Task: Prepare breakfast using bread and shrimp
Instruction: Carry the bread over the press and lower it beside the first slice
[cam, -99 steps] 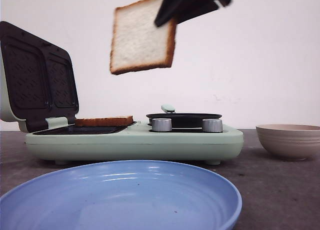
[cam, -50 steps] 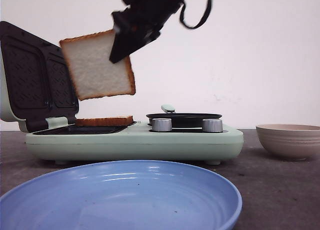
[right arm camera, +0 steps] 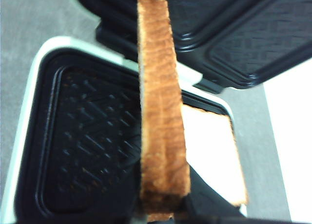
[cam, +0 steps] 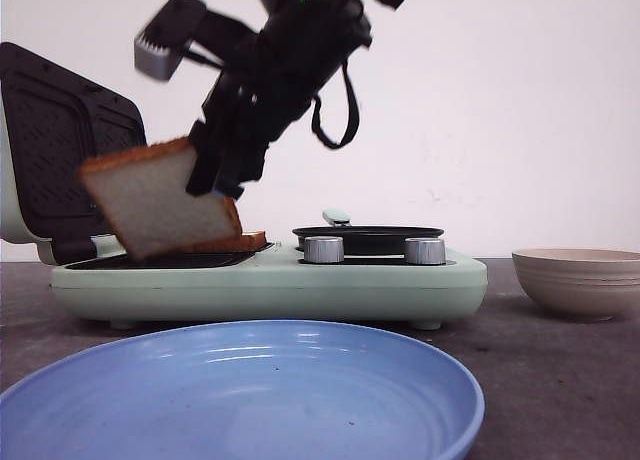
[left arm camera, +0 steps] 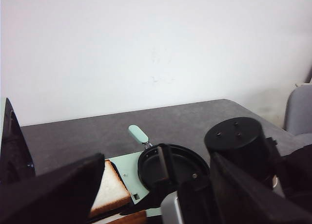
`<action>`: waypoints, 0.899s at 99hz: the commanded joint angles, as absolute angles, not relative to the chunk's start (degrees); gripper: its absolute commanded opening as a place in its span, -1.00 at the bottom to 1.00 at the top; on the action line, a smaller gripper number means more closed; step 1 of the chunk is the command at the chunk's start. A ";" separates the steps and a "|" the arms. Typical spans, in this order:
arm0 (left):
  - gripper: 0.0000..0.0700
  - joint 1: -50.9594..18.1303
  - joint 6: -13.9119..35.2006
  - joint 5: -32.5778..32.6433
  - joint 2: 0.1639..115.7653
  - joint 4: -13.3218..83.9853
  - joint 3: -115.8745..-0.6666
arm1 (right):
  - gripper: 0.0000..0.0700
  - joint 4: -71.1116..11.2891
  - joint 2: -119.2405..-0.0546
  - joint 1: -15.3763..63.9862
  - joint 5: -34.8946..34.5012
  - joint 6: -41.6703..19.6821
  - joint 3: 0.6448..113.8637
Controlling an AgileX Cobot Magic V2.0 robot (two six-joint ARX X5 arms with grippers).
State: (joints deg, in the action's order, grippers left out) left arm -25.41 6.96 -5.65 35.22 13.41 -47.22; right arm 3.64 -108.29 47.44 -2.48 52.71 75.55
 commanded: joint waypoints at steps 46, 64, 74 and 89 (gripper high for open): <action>0.13 -25.78 6.55 -5.39 35.44 12.38 -47.53 | -0.99 8.23 -111.96 48.56 0.05 52.77 76.84; 0.13 -25.78 6.55 -5.39 35.44 12.38 -47.53 | -0.85 6.98 -111.96 48.58 0.03 50.00 76.84; 0.13 -25.78 6.55 -5.39 35.44 12.40 -47.53 | -0.17 6.42 -111.96 48.58 0.03 48.56 76.84; 0.13 -25.78 6.55 -5.39 35.44 12.40 -47.53 | 0.47 5.87 -111.96 48.58 0.01 48.31 76.84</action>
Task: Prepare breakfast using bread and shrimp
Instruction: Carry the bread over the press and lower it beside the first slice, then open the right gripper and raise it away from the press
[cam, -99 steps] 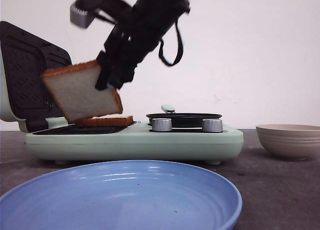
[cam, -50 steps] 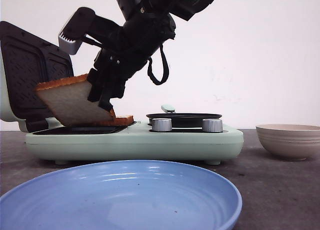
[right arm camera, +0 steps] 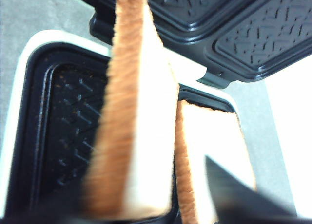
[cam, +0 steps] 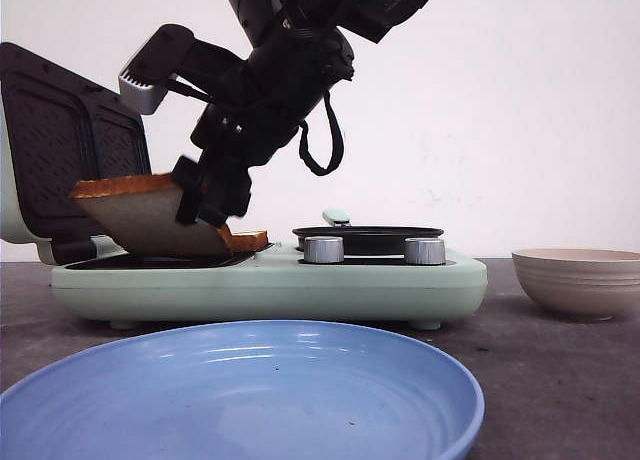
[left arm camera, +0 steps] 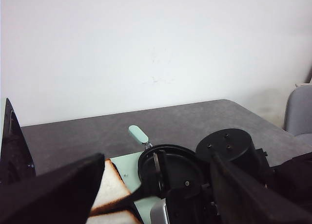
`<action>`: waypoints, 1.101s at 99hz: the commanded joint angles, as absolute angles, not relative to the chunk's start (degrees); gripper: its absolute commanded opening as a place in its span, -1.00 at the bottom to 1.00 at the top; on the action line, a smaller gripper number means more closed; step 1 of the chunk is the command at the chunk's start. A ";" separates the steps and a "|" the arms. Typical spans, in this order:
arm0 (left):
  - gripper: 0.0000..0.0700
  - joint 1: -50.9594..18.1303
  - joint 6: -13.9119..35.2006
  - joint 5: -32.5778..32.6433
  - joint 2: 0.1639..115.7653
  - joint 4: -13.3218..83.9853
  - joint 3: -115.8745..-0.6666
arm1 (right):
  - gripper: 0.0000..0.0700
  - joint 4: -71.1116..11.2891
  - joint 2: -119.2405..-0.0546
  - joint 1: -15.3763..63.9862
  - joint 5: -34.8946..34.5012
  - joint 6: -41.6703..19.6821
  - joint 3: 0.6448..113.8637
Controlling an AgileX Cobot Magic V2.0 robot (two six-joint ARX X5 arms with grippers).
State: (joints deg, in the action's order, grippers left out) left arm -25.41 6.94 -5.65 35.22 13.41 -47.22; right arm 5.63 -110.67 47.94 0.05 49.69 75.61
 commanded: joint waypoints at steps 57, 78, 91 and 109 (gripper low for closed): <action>0.13 -25.78 6.52 -5.39 35.44 12.38 -47.53 | 0.56 -0.91 -111.04 48.82 -1.72 44.27 76.97; 0.13 -25.78 6.55 -5.39 35.42 12.38 -47.53 | 0.56 -2.42 -109.27 47.86 -4.67 40.69 76.99; 0.13 -25.78 6.55 -5.39 35.42 12.38 -47.53 | 0.56 -5.21 -108.47 47.22 -6.22 39.09 77.76; 0.13 -25.78 6.55 -5.39 35.42 12.40 -47.53 | 0.56 -8.80 -106.21 46.33 -6.04 35.68 79.11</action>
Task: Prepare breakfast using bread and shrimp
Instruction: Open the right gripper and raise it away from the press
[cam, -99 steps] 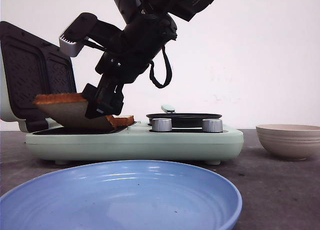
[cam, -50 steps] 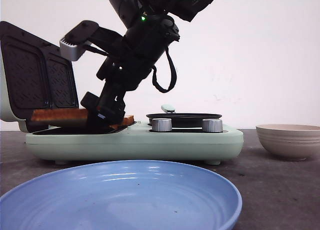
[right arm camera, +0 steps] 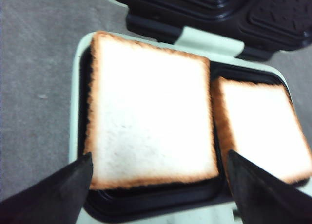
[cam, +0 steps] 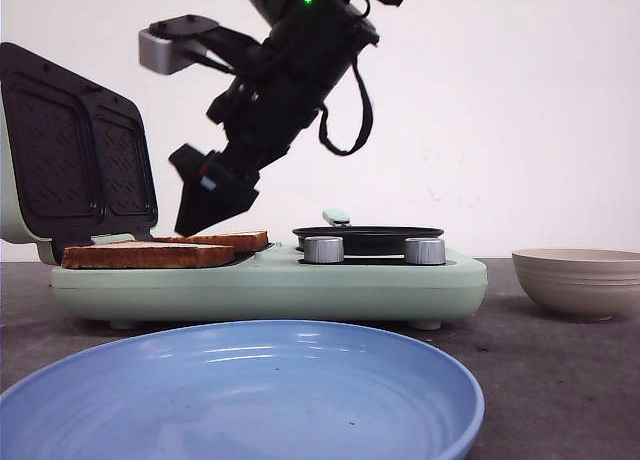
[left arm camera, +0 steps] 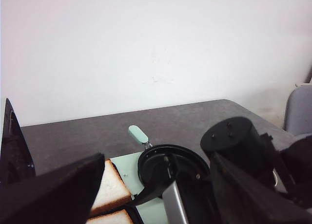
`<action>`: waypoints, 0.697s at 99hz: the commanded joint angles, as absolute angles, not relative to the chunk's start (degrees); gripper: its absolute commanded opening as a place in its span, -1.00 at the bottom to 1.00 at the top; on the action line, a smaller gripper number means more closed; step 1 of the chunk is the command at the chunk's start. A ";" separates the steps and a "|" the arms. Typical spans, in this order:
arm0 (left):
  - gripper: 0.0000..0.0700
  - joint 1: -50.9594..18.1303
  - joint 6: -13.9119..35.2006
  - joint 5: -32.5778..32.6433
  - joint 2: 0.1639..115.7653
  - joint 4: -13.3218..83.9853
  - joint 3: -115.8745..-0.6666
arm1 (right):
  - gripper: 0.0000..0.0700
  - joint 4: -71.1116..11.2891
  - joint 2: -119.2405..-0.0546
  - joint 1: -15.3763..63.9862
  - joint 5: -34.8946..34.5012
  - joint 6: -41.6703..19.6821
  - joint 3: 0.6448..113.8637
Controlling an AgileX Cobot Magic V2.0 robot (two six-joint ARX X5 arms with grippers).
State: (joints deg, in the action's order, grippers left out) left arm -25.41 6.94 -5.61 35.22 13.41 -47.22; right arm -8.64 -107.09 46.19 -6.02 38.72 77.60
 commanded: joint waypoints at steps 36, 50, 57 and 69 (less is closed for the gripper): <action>0.13 -25.78 6.55 -5.37 35.42 12.40 -47.53 | 0.56 -9.06 -94.13 42.26 -5.98 18.65 79.24; 0.13 -25.78 6.55 -5.37 35.44 12.43 -47.53 | 0.56 -10.09 -87.96 39.62 -5.76 10.48 79.24; 0.13 -25.78 6.52 -5.37 35.44 12.45 -47.53 | 0.56 -11.20 -84.95 38.06 -5.78 7.31 79.24; 0.13 -25.78 6.48 -5.37 35.44 12.60 -47.53 | 0.56 -14.79 -80.31 35.31 -5.78 4.71 79.24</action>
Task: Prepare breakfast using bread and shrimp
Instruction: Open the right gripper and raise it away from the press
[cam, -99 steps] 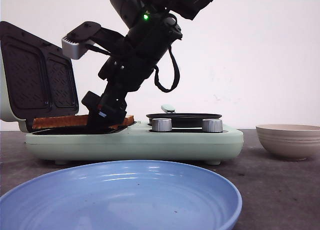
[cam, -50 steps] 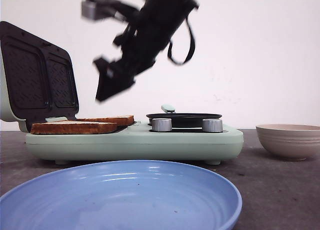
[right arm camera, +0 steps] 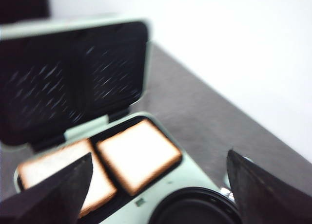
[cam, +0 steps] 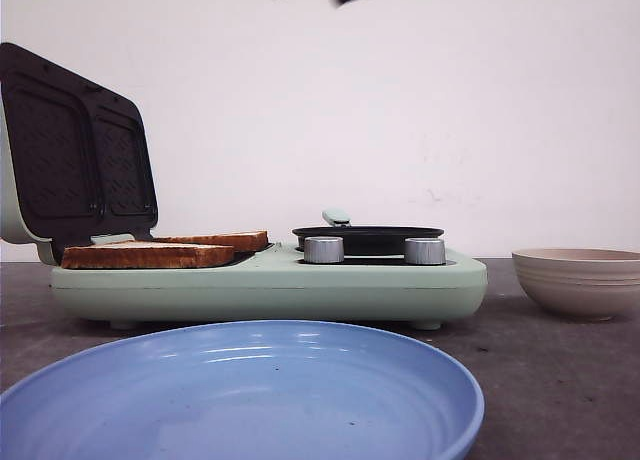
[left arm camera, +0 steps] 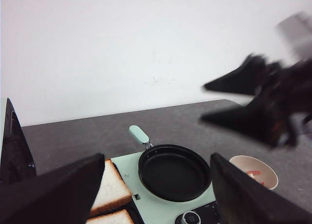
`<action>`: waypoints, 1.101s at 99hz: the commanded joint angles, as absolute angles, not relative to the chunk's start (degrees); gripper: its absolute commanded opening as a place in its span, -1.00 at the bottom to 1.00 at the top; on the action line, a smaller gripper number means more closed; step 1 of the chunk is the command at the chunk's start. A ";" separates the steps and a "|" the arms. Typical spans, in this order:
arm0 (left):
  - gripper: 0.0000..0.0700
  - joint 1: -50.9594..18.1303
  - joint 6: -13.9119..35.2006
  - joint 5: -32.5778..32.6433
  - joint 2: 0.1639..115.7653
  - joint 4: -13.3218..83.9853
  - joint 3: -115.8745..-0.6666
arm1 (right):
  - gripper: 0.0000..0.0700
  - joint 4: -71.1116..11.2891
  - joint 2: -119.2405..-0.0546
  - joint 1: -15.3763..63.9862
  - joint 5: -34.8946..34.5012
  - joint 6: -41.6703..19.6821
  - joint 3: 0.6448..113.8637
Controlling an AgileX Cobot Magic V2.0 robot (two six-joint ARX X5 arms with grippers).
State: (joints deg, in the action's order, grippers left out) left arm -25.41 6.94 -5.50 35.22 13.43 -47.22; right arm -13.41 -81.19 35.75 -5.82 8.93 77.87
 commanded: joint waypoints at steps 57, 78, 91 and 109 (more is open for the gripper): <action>0.12 -25.78 5.21 -5.34 35.55 16.80 -47.53 | 0.29 -24.64 -57.98 25.85 -8.60 2.04 63.83; 0.12 -25.78 5.21 -5.34 35.51 16.73 -47.53 | 0.29 -18.02 -45.23 22.96 -8.56 -4.78 46.39; 0.12 -25.78 5.21 -5.37 35.51 16.73 -47.53 | 0.29 -16.19 -38.48 22.61 -8.54 -8.51 37.04; 0.12 -25.78 5.23 -5.37 35.51 16.75 -47.53 | 0.29 -17.47 -31.35 22.61 -8.58 -12.05 29.74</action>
State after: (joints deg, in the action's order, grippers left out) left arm -25.41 5.50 -5.50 35.24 17.39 -47.20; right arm -17.67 -32.80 22.41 -8.60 -9.48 29.93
